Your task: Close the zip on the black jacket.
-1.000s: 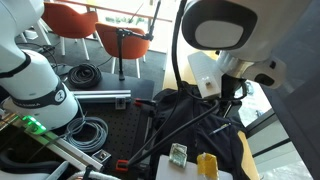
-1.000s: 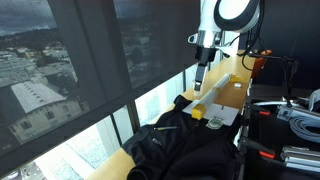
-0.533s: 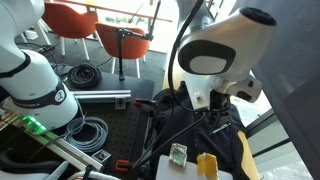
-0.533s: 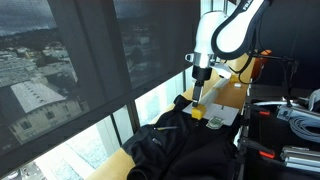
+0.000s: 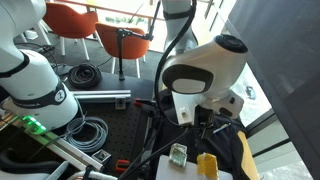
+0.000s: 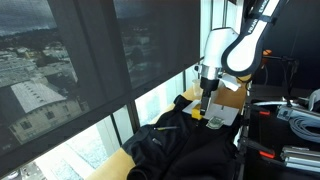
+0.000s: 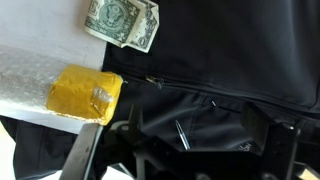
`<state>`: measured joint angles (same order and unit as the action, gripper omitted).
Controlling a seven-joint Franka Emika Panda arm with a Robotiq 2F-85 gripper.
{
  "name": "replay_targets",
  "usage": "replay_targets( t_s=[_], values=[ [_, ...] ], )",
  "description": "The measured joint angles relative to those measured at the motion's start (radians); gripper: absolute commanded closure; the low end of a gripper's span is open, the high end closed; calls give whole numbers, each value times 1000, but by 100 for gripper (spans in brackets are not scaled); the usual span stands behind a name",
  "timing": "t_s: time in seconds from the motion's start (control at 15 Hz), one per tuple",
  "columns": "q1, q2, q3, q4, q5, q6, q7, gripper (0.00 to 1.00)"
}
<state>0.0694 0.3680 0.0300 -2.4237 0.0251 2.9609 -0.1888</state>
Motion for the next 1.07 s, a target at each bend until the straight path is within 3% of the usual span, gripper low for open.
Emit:
replay_targets(
  t_s=[0.6, 1.07],
  values=[
    [-111, 144, 30, 80, -3, 61, -34, 0],
    [-124, 261, 74, 198, -3, 61, -38, 0]
  ],
)
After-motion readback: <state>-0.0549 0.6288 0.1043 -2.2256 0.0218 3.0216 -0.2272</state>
